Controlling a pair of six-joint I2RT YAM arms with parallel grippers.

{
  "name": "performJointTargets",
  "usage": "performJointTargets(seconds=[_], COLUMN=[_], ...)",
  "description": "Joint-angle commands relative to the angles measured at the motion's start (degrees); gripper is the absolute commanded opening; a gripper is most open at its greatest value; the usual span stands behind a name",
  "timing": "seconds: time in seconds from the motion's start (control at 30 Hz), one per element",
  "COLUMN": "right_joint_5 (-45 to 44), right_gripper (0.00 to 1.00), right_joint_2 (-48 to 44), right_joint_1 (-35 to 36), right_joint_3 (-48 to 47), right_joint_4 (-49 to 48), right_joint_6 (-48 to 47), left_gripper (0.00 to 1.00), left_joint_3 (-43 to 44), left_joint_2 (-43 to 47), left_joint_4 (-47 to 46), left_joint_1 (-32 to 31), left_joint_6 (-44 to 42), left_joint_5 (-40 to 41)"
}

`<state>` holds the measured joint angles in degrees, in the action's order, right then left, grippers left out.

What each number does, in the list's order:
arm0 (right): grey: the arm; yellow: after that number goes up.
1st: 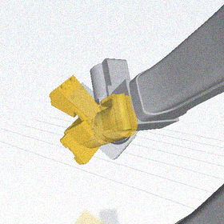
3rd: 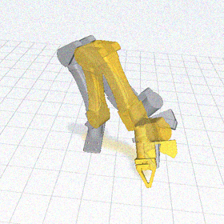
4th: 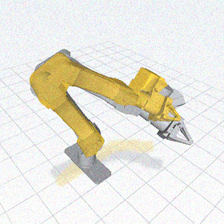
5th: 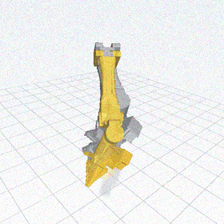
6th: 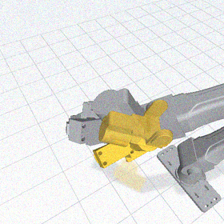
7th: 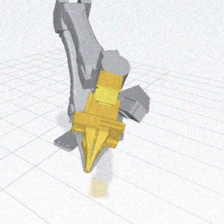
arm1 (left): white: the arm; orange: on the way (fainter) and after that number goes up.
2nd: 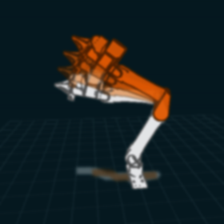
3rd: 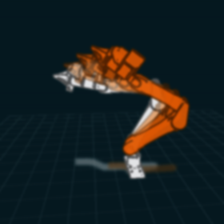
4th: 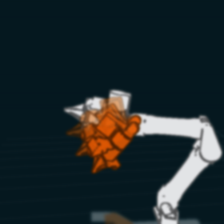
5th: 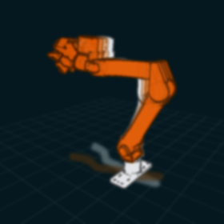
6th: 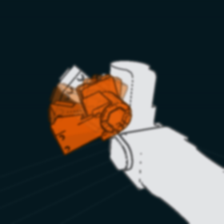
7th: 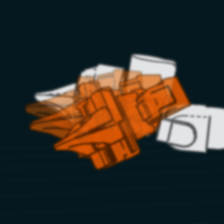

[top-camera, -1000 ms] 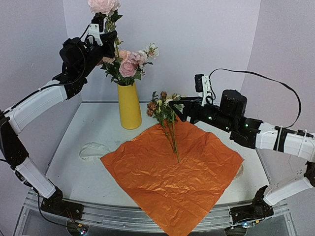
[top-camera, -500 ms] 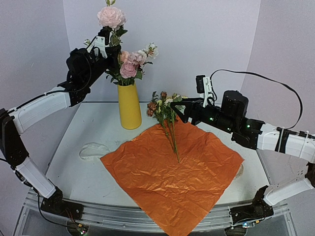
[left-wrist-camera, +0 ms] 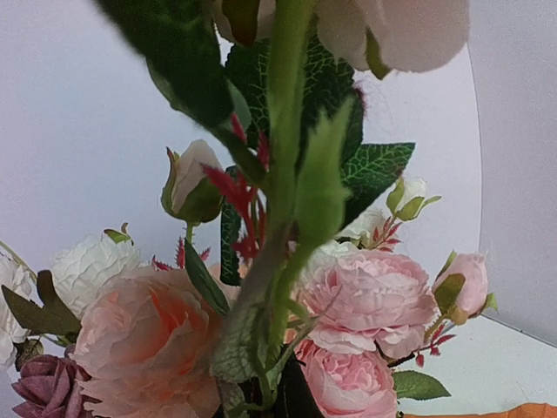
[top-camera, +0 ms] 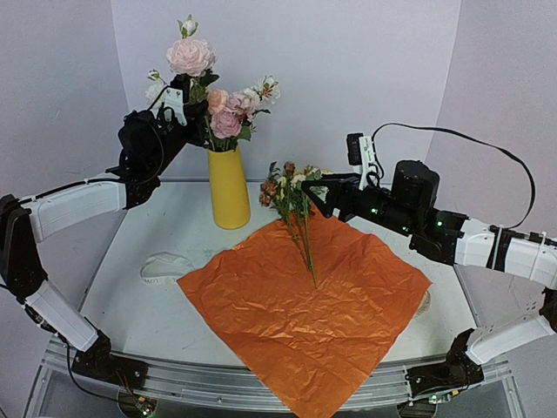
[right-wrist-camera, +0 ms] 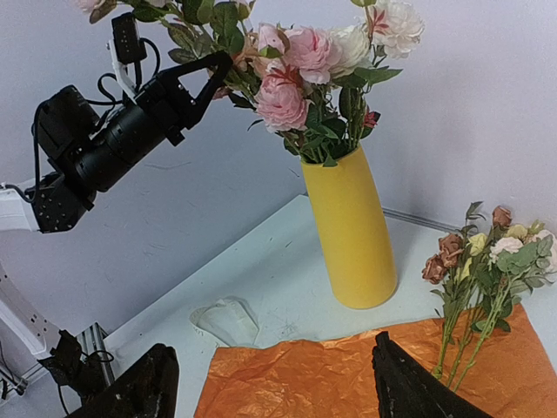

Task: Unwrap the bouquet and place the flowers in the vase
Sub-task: Insert the fake flower into the vase.

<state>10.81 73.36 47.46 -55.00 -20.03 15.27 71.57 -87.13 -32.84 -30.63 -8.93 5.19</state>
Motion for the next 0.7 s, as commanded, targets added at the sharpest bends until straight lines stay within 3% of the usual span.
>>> performJointTargets(seconds=[0.0, 0.33, 0.67], right_joint_5=[-0.1, -0.1, -0.2], right_gripper=[0.77, 0.77, 0.78], right_joint_2=[-1.8, -2.1, -2.3], right_joint_1=[0.3, 0.3, 0.3], right_joint_3=[-0.1, -0.3, -0.3], right_joint_4=[-1.2, -0.9, -0.6], right_joint_6=[0.1, 0.1, 0.0], left_gripper=[0.00, 0.00, 0.00], left_joint_3=[-3.3, -6.5, 3.7], left_joint_2=[1.6, -1.6, -7.2], left_joint_4=[-6.3, -10.5, -10.7], left_joint_1=[0.9, 1.7, 2.3], left_joint_6=[1.1, 4.1, 4.1], left_joint_5=[1.4, 1.3, -3.5])
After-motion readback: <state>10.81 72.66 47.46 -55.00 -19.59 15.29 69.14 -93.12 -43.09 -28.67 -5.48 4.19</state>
